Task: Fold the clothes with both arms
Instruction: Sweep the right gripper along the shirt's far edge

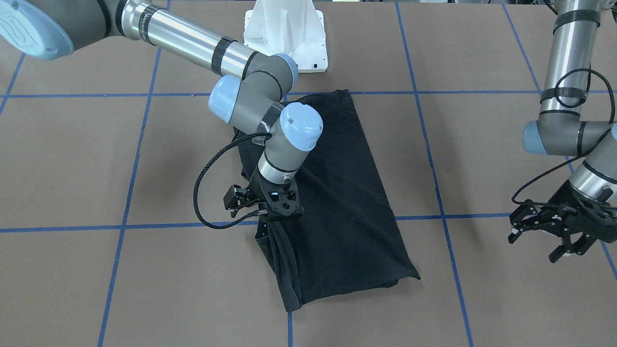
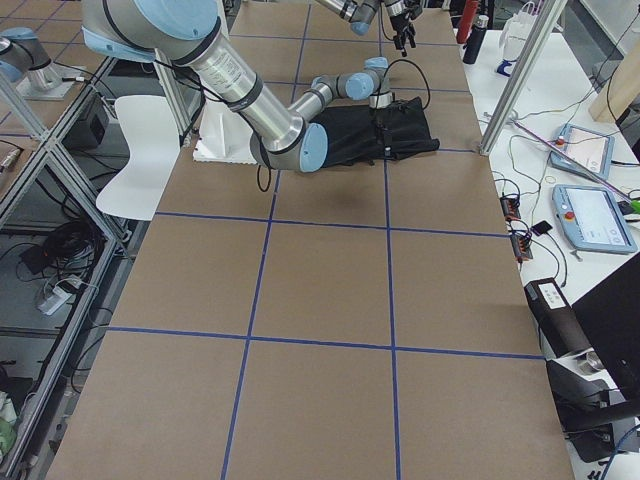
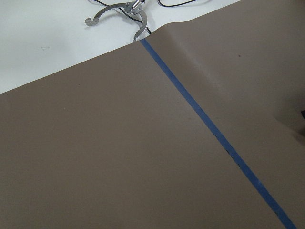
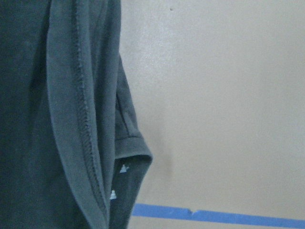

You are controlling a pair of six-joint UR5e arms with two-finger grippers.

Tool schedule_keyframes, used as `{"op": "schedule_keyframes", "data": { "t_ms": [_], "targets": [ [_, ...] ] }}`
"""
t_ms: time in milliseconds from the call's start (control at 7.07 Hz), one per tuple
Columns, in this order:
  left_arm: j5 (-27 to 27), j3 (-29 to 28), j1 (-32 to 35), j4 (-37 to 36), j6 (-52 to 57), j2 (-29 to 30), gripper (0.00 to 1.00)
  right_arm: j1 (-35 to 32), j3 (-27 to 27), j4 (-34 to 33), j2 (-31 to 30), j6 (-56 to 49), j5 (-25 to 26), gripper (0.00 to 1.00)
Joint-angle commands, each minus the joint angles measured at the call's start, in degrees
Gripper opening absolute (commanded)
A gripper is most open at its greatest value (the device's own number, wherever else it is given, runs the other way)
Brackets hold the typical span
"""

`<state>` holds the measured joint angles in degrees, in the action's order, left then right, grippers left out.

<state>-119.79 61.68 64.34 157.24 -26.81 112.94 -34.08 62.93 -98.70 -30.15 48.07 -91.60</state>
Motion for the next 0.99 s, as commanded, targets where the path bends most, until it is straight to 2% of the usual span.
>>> {"op": "schedule_keyframes", "data": {
  "t_ms": [0, 283, 565, 707, 848],
  "targets": [
    [0.00, 0.19, 0.00, 0.00, 0.00, -0.17, 1.00, -2.21, 0.08, 0.00, -2.35, -2.53, 0.02, 0.99],
    [0.00, 0.28, 0.00, 0.00, 0.00, -0.26, 1.00, -3.88, 1.31, 0.00, -4.21, -4.11, 0.02, 0.99],
    [0.00, 0.98, 0.00, -0.17, -0.78, -0.09, 1.00, -4.85, 4.72, 0.00, -3.69, -4.13, -0.76, 0.99],
    [0.00, 0.98, 0.00, 0.00, -2.53, 0.00, 1.00, -4.85, 4.74, 0.78, -2.21, -3.17, -0.86, 0.99],
    [0.00, 0.98, 0.00, 0.00, -2.55, 0.00, 1.00, -4.76, 4.13, 4.70, -1.67, -1.50, -0.77, 0.99]
  ]
}}
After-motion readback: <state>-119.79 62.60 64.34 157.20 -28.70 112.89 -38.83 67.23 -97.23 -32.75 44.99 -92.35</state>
